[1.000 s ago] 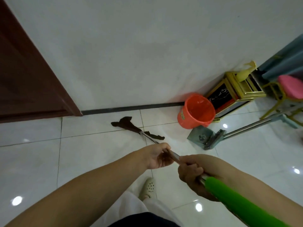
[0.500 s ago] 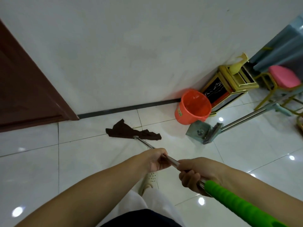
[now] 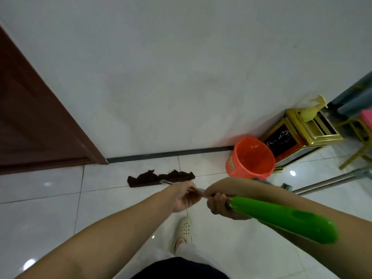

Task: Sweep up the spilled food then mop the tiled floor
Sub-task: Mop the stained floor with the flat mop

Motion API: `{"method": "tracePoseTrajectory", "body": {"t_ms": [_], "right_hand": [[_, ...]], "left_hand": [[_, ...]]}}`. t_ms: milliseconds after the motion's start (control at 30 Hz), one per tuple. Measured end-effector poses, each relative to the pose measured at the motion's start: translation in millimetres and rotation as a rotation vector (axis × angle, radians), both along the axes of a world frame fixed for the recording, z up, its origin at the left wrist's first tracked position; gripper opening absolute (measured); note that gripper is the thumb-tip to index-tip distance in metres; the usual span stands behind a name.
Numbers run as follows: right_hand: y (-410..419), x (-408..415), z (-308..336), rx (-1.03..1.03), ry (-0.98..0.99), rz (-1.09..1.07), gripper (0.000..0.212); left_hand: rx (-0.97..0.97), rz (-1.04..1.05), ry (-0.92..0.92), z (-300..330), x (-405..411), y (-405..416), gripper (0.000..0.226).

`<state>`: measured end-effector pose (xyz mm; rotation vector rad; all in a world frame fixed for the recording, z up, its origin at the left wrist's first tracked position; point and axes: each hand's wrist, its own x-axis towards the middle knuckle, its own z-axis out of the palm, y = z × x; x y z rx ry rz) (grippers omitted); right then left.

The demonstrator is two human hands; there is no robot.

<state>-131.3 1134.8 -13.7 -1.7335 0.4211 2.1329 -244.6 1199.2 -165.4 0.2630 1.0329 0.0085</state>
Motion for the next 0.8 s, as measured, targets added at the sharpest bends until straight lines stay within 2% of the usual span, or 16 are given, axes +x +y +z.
{"method": "tracePoseTrajectory", "body": {"t_ms": [100, 167, 233, 367, 467, 533, 600, 700, 800], "right_hand": [[25, 28, 11, 0.1, 0.022, -0.006, 0.021], [33, 41, 15, 0.232, -0.069, 0.091, 0.029], [39, 52, 15, 0.407, -0.324, 0.269, 0.032], [57, 74, 12, 0.722, -0.783, 0.493, 0.023], [70, 76, 7, 0.95, -1.046, 0.831, 0.034], [84, 69, 8, 1.034, -1.096, 0.873, 0.034], [102, 62, 8, 1.076, -1.125, 0.862, 0.027], [128, 53, 12, 1.113, -1.157, 0.906, 0.026], [149, 48, 23, 1.174, -1.212, 0.929, 0.026]], "left_hand": [[0.065, 0.066, -0.008, 10, 25, 21, 0.007], [0.093, 0.118, -0.032, 9, 39, 33, 0.015], [0.098, 0.191, -0.03, 7, 49, 44, 0.024], [0.142, 0.292, -0.107, 13, 58, 62, 0.023], [0.251, 0.276, -0.079, 14, 58, 71, 0.038], [0.366, 0.241, -0.045, 19, 57, 76, 0.043], [0.522, 0.16, 0.04, 27, 56, 83, 0.033], [0.819, -0.043, 0.26, 28, 47, 102, 0.023], [1.157, -0.279, 0.373, 31, 35, 127, 0.006]]}}
